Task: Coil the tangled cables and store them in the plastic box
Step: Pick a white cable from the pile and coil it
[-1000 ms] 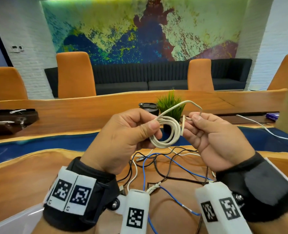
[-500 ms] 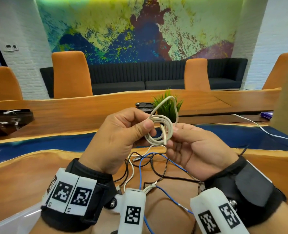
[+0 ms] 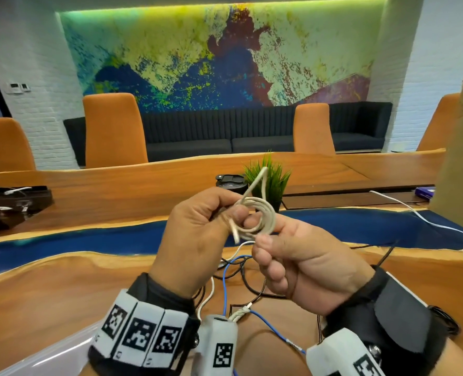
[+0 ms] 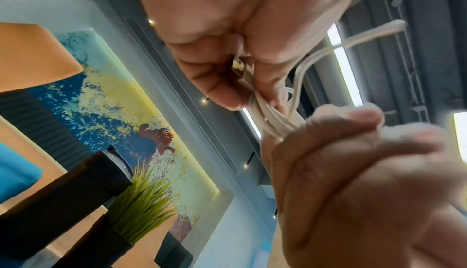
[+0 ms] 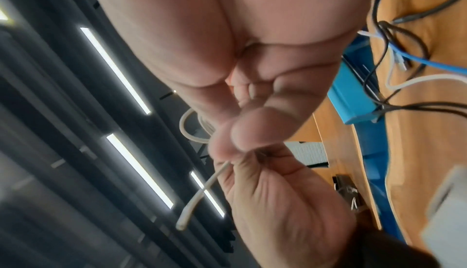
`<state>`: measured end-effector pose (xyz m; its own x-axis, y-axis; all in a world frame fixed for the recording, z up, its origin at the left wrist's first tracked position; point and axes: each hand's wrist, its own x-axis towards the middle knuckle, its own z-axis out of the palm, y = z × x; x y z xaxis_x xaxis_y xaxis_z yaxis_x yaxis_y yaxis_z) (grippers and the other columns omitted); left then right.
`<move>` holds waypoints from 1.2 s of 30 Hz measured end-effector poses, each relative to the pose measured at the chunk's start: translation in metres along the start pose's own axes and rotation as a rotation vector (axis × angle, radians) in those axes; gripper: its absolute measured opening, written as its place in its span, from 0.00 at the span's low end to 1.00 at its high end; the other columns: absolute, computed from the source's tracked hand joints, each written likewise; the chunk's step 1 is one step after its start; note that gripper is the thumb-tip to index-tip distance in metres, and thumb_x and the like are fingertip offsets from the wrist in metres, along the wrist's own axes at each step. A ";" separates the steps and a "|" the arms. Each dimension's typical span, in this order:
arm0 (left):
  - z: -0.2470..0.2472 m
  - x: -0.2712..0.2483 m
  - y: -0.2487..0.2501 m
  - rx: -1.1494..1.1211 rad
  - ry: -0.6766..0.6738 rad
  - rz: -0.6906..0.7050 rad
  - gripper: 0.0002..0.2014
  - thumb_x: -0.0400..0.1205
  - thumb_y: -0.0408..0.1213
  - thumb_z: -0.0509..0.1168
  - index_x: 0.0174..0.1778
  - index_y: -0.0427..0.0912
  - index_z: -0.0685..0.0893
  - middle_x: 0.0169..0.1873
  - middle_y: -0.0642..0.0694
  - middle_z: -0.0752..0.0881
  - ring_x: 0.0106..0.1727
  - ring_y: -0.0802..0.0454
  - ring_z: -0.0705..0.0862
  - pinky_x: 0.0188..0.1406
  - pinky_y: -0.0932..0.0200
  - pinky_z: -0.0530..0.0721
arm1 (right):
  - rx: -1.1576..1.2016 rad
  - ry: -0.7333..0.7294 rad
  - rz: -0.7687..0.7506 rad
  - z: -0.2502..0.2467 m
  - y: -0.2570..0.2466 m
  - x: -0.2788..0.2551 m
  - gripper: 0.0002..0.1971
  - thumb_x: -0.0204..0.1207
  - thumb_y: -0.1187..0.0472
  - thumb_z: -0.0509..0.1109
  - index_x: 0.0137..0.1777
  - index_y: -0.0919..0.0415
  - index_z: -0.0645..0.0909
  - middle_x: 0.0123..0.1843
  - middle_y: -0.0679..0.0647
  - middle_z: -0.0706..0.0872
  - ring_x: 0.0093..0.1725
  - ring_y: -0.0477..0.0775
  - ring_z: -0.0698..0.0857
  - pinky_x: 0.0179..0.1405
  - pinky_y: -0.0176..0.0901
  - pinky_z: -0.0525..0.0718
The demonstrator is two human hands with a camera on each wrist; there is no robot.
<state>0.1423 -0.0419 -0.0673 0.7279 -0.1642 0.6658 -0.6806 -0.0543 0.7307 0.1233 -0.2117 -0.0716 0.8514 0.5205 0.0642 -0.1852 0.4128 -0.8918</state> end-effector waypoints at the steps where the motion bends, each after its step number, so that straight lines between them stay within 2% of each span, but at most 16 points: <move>1: -0.001 0.000 -0.001 -0.003 0.007 -0.007 0.06 0.79 0.34 0.69 0.46 0.48 0.91 0.42 0.46 0.92 0.43 0.51 0.90 0.44 0.55 0.87 | -0.009 0.025 -0.014 0.000 0.001 0.001 0.09 0.70 0.66 0.71 0.49 0.56 0.82 0.30 0.57 0.80 0.21 0.47 0.78 0.18 0.35 0.77; 3: -0.001 0.000 0.002 0.021 0.007 0.014 0.06 0.79 0.33 0.69 0.47 0.45 0.91 0.41 0.47 0.92 0.42 0.51 0.89 0.43 0.57 0.87 | -0.014 0.044 -0.027 0.001 0.000 0.002 0.06 0.69 0.63 0.71 0.45 0.56 0.82 0.31 0.58 0.80 0.23 0.50 0.79 0.20 0.37 0.77; 6: 0.005 -0.003 0.007 0.086 -0.021 0.065 0.08 0.80 0.27 0.69 0.47 0.44 0.90 0.40 0.51 0.92 0.41 0.58 0.88 0.43 0.64 0.85 | 0.083 -0.004 0.032 0.004 -0.002 -0.001 0.05 0.70 0.56 0.72 0.43 0.56 0.86 0.37 0.60 0.84 0.29 0.55 0.85 0.22 0.41 0.82; 8: 0.007 -0.004 0.006 0.119 -0.017 0.083 0.10 0.81 0.25 0.69 0.48 0.46 0.90 0.41 0.52 0.92 0.43 0.58 0.89 0.43 0.66 0.84 | 0.083 0.014 0.032 0.005 -0.004 -0.002 0.03 0.74 0.60 0.73 0.47 0.57 0.85 0.37 0.61 0.84 0.27 0.52 0.86 0.22 0.40 0.85; 10: 0.005 -0.003 0.002 0.127 0.022 0.086 0.08 0.81 0.27 0.70 0.49 0.45 0.90 0.42 0.51 0.92 0.44 0.55 0.89 0.43 0.64 0.85 | 0.060 0.052 0.014 0.007 -0.004 -0.003 0.08 0.74 0.66 0.71 0.52 0.58 0.81 0.34 0.60 0.80 0.24 0.48 0.80 0.22 0.38 0.84; 13: 0.001 -0.001 0.001 0.112 0.061 0.069 0.06 0.81 0.30 0.69 0.48 0.44 0.90 0.42 0.48 0.92 0.42 0.54 0.90 0.43 0.60 0.87 | -0.062 0.093 -0.046 0.010 -0.001 -0.004 0.12 0.75 0.70 0.68 0.58 0.63 0.81 0.33 0.63 0.79 0.25 0.51 0.74 0.22 0.40 0.82; 15: -0.003 0.000 0.005 0.144 0.070 0.067 0.07 0.82 0.26 0.69 0.48 0.43 0.89 0.42 0.49 0.92 0.41 0.57 0.89 0.42 0.64 0.86 | -0.265 0.122 -0.097 0.013 -0.003 -0.006 0.16 0.78 0.73 0.68 0.63 0.60 0.80 0.33 0.67 0.80 0.24 0.53 0.76 0.22 0.42 0.81; 17: -0.016 0.004 0.006 0.178 0.132 0.049 0.09 0.81 0.25 0.69 0.47 0.45 0.89 0.41 0.50 0.91 0.40 0.58 0.88 0.40 0.67 0.85 | -0.696 0.243 -0.175 0.007 -0.005 -0.006 0.20 0.79 0.71 0.69 0.64 0.48 0.78 0.31 0.58 0.85 0.23 0.50 0.80 0.26 0.42 0.81; 19: -0.032 0.008 0.004 0.203 0.200 0.028 0.10 0.81 0.26 0.70 0.46 0.48 0.89 0.41 0.51 0.92 0.41 0.57 0.88 0.41 0.64 0.87 | -1.151 0.456 -0.303 -0.010 -0.010 -0.003 0.16 0.79 0.65 0.70 0.57 0.40 0.80 0.32 0.48 0.87 0.25 0.43 0.82 0.31 0.39 0.79; 21: -0.039 0.010 0.002 0.228 0.190 0.009 0.09 0.81 0.27 0.70 0.46 0.48 0.89 0.40 0.52 0.92 0.41 0.56 0.88 0.42 0.60 0.89 | -1.370 0.628 -0.398 -0.027 -0.018 -0.004 0.08 0.79 0.61 0.71 0.45 0.43 0.84 0.30 0.43 0.85 0.28 0.42 0.81 0.31 0.38 0.78; 24: -0.029 0.008 0.000 0.262 0.140 -0.037 0.07 0.81 0.29 0.71 0.46 0.46 0.90 0.38 0.48 0.91 0.39 0.51 0.88 0.41 0.56 0.89 | -1.519 0.748 -0.496 -0.042 -0.027 -0.007 0.07 0.78 0.59 0.70 0.41 0.47 0.84 0.30 0.43 0.83 0.32 0.44 0.81 0.34 0.45 0.82; 27: -0.021 0.006 -0.006 0.230 0.059 -0.191 0.07 0.82 0.30 0.71 0.43 0.47 0.90 0.38 0.46 0.92 0.40 0.51 0.90 0.42 0.55 0.90 | -1.532 0.823 -0.643 -0.047 -0.035 -0.011 0.06 0.78 0.61 0.70 0.41 0.50 0.84 0.31 0.43 0.83 0.35 0.46 0.82 0.36 0.46 0.80; 31: -0.017 0.003 -0.012 0.213 -0.061 -0.368 0.07 0.83 0.31 0.69 0.41 0.43 0.89 0.36 0.45 0.92 0.38 0.51 0.88 0.43 0.54 0.89 | -1.367 0.749 -0.794 -0.042 -0.035 -0.010 0.05 0.79 0.62 0.67 0.45 0.54 0.85 0.32 0.45 0.86 0.37 0.42 0.87 0.39 0.40 0.84; 33: -0.017 0.002 -0.011 0.208 -0.126 -0.387 0.06 0.83 0.33 0.69 0.42 0.43 0.89 0.34 0.50 0.90 0.37 0.59 0.85 0.41 0.61 0.84 | -1.195 0.689 -0.805 -0.040 -0.035 -0.009 0.05 0.80 0.64 0.68 0.47 0.57 0.86 0.35 0.47 0.89 0.38 0.43 0.90 0.41 0.37 0.87; 35: -0.019 0.001 -0.008 0.222 -0.175 -0.379 0.05 0.83 0.36 0.69 0.44 0.45 0.89 0.34 0.55 0.89 0.36 0.65 0.83 0.41 0.68 0.80 | -1.002 0.642 -0.760 -0.040 -0.036 -0.009 0.05 0.80 0.67 0.69 0.47 0.60 0.86 0.37 0.53 0.90 0.39 0.48 0.92 0.41 0.42 0.91; 36: -0.020 0.001 -0.008 0.233 -0.186 -0.374 0.05 0.84 0.37 0.69 0.45 0.46 0.89 0.35 0.55 0.89 0.36 0.65 0.83 0.41 0.68 0.79 | -0.934 0.632 -0.728 -0.042 -0.035 -0.008 0.05 0.80 0.67 0.69 0.47 0.60 0.87 0.37 0.55 0.90 0.39 0.51 0.92 0.40 0.45 0.92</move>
<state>0.1502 -0.0216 -0.0691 0.9137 -0.2637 0.3092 -0.3905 -0.3591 0.8477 0.1432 -0.2620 -0.0594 0.7380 -0.1342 0.6613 0.5901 -0.3470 -0.7290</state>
